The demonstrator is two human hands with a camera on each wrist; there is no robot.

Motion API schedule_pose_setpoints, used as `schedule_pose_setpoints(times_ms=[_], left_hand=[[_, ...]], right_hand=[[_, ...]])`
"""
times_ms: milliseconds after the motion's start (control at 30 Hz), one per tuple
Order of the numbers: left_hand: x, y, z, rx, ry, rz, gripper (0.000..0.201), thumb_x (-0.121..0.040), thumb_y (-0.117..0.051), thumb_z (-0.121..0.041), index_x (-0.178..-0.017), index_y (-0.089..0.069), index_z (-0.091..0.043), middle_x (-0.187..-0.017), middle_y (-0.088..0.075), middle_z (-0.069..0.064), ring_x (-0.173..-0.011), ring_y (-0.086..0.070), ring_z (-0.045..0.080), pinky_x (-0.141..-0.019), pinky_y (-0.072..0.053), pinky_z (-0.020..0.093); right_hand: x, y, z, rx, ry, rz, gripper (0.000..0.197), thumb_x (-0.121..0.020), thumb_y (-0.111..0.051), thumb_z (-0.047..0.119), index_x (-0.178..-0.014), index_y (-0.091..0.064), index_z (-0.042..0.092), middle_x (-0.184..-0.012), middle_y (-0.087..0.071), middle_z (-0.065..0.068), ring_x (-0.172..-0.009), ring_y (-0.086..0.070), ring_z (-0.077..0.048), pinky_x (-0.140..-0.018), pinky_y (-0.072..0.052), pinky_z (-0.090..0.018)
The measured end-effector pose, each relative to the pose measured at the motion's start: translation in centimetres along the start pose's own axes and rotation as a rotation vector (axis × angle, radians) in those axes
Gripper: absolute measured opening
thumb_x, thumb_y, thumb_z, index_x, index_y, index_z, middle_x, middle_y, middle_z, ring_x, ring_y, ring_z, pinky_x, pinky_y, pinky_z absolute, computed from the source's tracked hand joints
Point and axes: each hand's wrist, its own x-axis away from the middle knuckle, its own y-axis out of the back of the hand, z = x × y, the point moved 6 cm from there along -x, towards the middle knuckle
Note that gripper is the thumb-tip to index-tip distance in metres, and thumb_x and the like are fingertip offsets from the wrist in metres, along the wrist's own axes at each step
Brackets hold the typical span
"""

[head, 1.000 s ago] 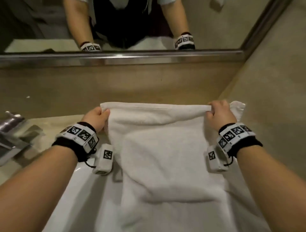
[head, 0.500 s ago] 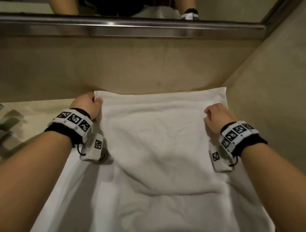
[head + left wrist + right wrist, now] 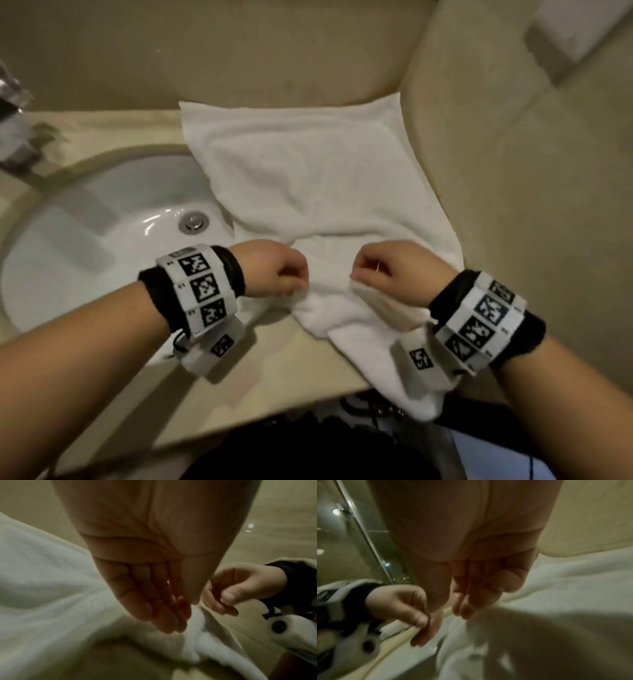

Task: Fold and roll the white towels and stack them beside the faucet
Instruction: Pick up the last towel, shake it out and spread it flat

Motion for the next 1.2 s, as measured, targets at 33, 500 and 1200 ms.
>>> schedule_pose_setpoints(times_ms=[33,500,1200], left_hand=[[0.5,-1.8,-1.2,-0.017,-0.014,0.048,0.018,-0.089,-0.052,-0.034,-0.1,-0.063,-0.024,-0.089,-0.062,-0.007,-0.082,-0.052,0.01,-0.076,-0.041,0.023],[1.6,-6.3,-4.6,-0.062,0.02,-0.234,0.057,-0.084,-0.06,-0.032,-0.134,-0.039,-0.017,-0.136,-0.043,0.009,-0.122,-0.046,0.026,-0.101,-0.04,0.034],[-9.4,3.3,-3.7,-0.156,-0.234,-0.167,0.02,-0.083,-0.056,-0.027,-0.1,-0.052,-0.017,-0.105,-0.059,0.008,-0.092,-0.056,0.03,-0.071,-0.036,0.029]], right_hand=[[2.0,-1.9,0.3,0.008,-0.002,0.055,0.02,-0.083,-0.059,0.04,-0.09,-0.063,0.022,-0.086,-0.065,0.004,-0.076,-0.055,-0.013,-0.066,-0.037,-0.025],[6.1,-4.1,-3.3,-0.399,-0.394,-0.177,0.024,-0.089,-0.048,0.015,-0.11,-0.053,0.007,-0.101,-0.053,-0.009,-0.094,-0.05,-0.019,-0.079,-0.035,-0.026],[0.5,-4.2,-5.7,0.101,-0.285,-0.118,0.022,-0.09,-0.05,0.019,-0.104,-0.061,0.007,-0.109,-0.059,-0.012,-0.104,-0.053,-0.03,-0.084,-0.038,-0.034]])
